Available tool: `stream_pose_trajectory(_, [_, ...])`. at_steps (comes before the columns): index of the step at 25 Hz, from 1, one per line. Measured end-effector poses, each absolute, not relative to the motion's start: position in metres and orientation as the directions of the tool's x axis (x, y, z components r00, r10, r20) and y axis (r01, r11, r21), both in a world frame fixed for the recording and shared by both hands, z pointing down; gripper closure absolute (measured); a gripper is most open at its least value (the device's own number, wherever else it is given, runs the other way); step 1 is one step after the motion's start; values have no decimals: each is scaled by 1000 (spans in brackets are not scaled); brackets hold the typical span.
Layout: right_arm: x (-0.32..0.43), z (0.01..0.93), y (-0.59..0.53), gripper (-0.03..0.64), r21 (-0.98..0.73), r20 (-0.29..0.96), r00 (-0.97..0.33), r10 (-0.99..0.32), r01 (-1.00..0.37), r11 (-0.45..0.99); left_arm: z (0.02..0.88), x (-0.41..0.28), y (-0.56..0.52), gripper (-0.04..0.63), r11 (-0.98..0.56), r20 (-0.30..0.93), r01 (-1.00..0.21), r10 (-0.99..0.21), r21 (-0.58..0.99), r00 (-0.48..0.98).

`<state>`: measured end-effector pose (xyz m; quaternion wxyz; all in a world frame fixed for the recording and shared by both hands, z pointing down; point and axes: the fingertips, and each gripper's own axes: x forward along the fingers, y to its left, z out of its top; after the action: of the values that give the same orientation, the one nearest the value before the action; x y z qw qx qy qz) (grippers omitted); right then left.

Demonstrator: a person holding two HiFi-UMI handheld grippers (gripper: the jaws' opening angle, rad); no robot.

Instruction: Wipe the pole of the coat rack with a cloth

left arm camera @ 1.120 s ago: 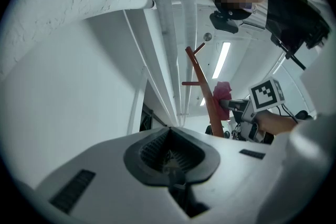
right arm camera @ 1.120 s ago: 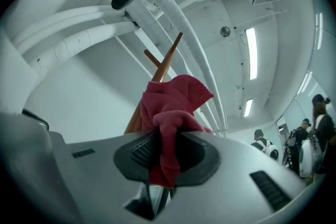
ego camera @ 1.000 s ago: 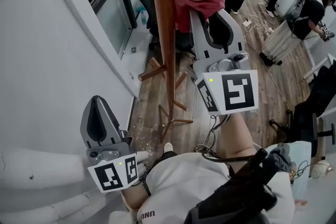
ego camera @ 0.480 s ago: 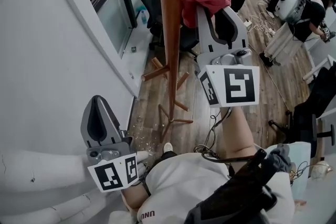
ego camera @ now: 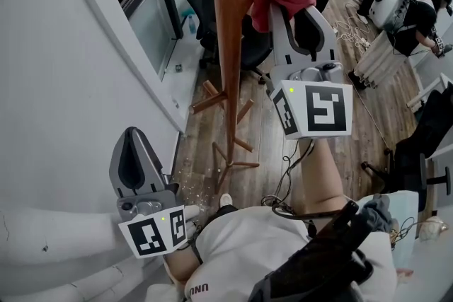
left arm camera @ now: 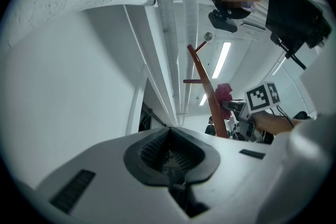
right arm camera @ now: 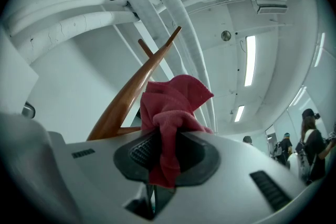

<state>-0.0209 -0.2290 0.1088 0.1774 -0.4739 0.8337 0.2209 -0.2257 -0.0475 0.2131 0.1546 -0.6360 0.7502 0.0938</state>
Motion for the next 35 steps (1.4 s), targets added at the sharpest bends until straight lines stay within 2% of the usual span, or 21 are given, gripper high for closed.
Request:
stream_pose_trajectory(27, [10,108,-244,543,210,-507,-392,-768,-920,331,206,-203,-97,580,46,-345,-996,-939,-70,-19])
stream_pose_trajectory(35, [13,124,-217,543,188,-496,-410,-765,-911,367,207,-184,-94,580,16,-349,-996,-937,-84,14])
